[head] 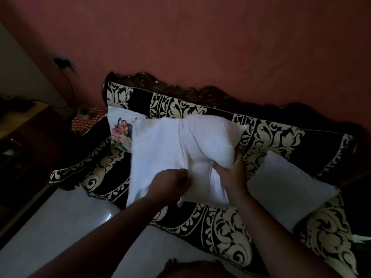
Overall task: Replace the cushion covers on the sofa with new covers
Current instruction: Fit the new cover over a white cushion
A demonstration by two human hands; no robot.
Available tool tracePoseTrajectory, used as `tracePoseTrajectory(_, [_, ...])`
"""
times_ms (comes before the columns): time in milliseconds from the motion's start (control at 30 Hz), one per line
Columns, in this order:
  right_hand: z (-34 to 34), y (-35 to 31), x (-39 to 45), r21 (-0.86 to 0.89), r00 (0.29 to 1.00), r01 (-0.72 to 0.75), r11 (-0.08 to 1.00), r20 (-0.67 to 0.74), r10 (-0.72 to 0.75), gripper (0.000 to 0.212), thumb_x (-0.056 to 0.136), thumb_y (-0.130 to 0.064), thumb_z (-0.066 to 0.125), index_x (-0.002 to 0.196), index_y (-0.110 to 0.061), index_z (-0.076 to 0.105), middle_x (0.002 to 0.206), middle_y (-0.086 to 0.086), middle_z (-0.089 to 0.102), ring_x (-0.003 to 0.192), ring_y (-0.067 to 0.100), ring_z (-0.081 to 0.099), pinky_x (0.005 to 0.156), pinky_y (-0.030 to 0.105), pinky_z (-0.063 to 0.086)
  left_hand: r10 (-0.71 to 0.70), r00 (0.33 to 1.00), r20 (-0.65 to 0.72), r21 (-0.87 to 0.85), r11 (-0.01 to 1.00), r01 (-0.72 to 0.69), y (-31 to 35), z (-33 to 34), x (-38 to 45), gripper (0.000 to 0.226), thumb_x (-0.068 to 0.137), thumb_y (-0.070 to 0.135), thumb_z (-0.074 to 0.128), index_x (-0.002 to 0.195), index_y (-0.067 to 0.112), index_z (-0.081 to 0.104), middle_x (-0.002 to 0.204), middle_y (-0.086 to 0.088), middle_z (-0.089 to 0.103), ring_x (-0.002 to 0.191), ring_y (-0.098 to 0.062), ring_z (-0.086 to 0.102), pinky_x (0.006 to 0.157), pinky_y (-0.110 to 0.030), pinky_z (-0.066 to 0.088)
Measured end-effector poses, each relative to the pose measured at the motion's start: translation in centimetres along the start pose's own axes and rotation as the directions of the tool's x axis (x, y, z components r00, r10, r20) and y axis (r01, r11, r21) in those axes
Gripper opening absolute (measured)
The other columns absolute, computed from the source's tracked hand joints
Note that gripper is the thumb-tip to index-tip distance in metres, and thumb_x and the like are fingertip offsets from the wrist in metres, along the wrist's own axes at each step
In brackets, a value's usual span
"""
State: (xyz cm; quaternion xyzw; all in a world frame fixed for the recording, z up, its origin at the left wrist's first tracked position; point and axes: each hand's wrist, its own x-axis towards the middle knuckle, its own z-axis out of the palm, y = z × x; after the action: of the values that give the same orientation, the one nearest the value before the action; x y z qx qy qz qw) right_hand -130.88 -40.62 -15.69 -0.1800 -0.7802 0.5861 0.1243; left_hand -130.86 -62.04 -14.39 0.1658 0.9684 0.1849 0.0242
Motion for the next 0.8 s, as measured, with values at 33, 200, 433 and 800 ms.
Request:
tracePoseTrajectory(33, [-0.3, -0.1, 0.0, 0.052, 1.000, 0.012, 0.999, 0.019, -0.013, 0.074, 0.076, -0.024, 0.089, 0.139, -0.019, 0.050, 0.118, -0.014, 0.059, 0.111, 0.009, 0.057, 0.089, 0.024, 0.044, -0.072, 0.995, -0.063, -0.066, 0.996, 0.068, -1.3, -0.3, -0.2, 0.035, 0.090, 0.058, 0.048, 0.083, 0.024, 0.053, 0.073, 0.003, 0.066, 0.069, -0.019, 0.065, 0.061, -0.034, 0.049])
tracePoseTrajectory(200, [-0.6, -0.2, -1.2, 0.112, 0.989, 0.120, 0.986, 0.075, -0.129, 0.070, 0.074, -0.021, 0.091, 0.131, -0.035, 0.052, 0.124, -0.026, 0.060, 0.115, -0.007, 0.056, 0.093, 0.013, 0.045, -0.376, 0.898, -0.229, -0.523, 0.825, 0.212, -4.4, -3.4, 4.1, 0.028, 0.101, 0.051, 0.052, 0.106, 0.025, 0.061, 0.092, 0.005, 0.067, 0.083, -0.014, 0.064, 0.069, -0.033, 0.049])
tracePoseTrajectory(433, [-0.4, -0.6, -2.4, 0.142, 0.958, 0.207, 0.968, 0.173, -0.230, 0.057, 0.073, -0.025, 0.089, 0.121, -0.029, 0.058, 0.111, -0.025, 0.067, 0.107, 0.002, 0.064, 0.088, 0.028, 0.054, -0.443, 0.875, -0.197, -0.377, 0.858, 0.349, -4.5, -3.5, 9.1, 0.037, 0.102, 0.049, 0.051, 0.110, 0.014, 0.062, 0.100, -0.012, 0.071, 0.093, -0.031, 0.066, 0.075, -0.036, 0.048])
tracePoseTrajectory(800, [-3.1, 0.4, -0.4, 0.186, 0.965, -0.091, 0.978, 0.258, 0.041, 0.114, 0.043, -0.083, 0.080, 0.134, -0.028, 0.039, 0.124, -0.008, 0.058, 0.106, 0.010, 0.061, 0.079, 0.027, 0.055, -0.709, 0.703, -0.055, -0.936, 0.282, 0.211, -1.5, -1.2, 7.1, 0.032, 0.101, 0.017, 0.043, 0.069, 0.014, 0.044, 0.066, -0.002, 0.042, 0.070, -0.019, 0.041, 0.059, -0.034, 0.033])
